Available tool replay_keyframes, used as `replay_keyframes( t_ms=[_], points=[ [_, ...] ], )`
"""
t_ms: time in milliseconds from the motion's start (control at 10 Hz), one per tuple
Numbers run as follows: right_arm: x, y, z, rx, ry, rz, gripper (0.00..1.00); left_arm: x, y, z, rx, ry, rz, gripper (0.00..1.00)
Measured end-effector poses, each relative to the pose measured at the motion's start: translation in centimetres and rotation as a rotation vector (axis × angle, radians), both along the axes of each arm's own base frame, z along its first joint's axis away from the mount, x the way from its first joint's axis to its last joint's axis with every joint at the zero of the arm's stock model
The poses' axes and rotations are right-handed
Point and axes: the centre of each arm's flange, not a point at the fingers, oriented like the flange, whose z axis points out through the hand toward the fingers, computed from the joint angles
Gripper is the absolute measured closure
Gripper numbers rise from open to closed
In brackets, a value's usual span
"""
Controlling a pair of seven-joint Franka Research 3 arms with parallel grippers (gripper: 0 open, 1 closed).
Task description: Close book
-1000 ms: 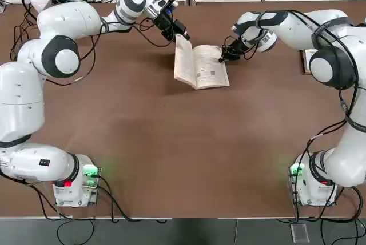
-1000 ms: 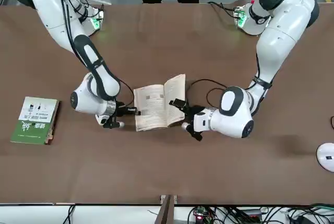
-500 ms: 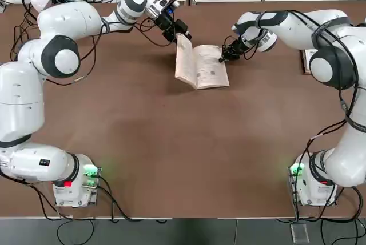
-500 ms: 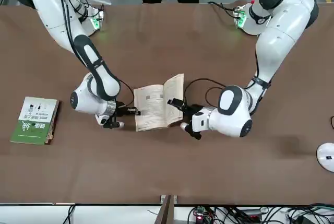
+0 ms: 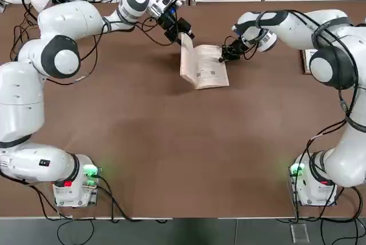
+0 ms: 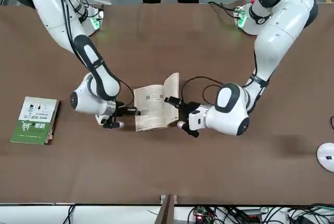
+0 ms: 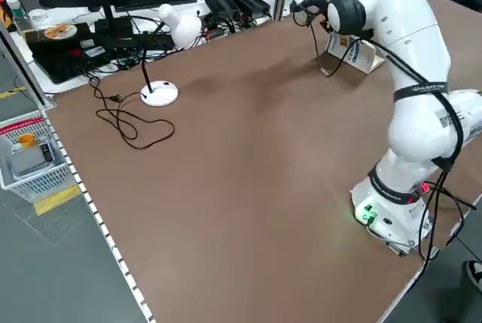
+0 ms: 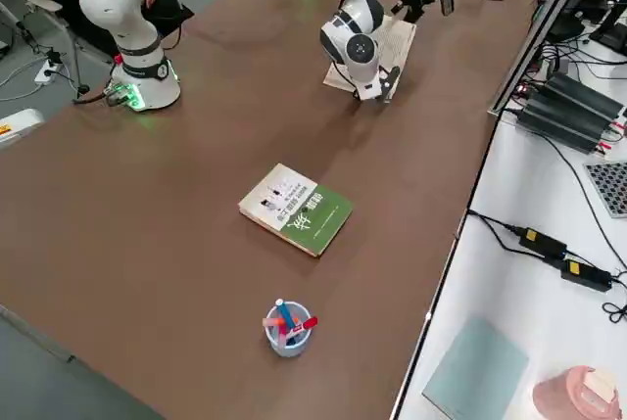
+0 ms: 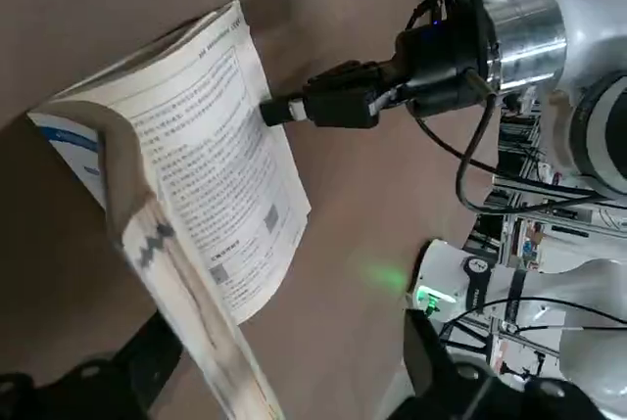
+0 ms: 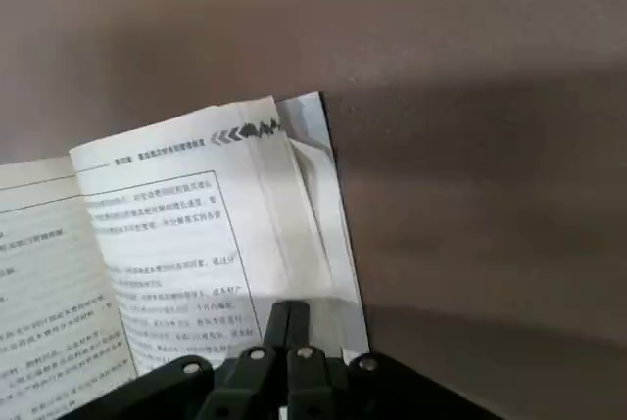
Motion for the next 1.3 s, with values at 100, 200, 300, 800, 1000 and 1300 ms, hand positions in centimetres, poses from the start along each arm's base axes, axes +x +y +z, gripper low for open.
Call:
replay_keyframes(
  t_ms=[100,200,300,800,1000,1300],
  points=[
    [0.0,0.0,0.0,0.0,0.0,0.0,0.99,-0.1,-0.1,0.0,0.002,0.006,0.003,0.0],
    [0.0,0.0,0.0,0.0,0.0,0.0,0.99,-0.1,-0.3,0.1,0.002,0.01,0.005,0.0],
    [0.0,0.0,0.0,0.0,0.0,0.0,0.99,-0.2,-0.4,0.2,0.002,0.015,0.007,0.0],
    [0.0,0.0,0.0,0.0,0.0,0.0,0.99,-0.4,-0.8,0.4,0.002,0.026,0.016,0.0],
    [0.0,0.0,0.0,0.0,0.0,0.0,0.99,-0.5,-1.4,0.6,0.005,0.027,0.03,0.0],
    [0.0,0.0,0.0,-0.001,-0.001,-0.001,0.99,-1.2,-2.8,0.7,0.015,0.028,0.043,0.0]
  ],
)
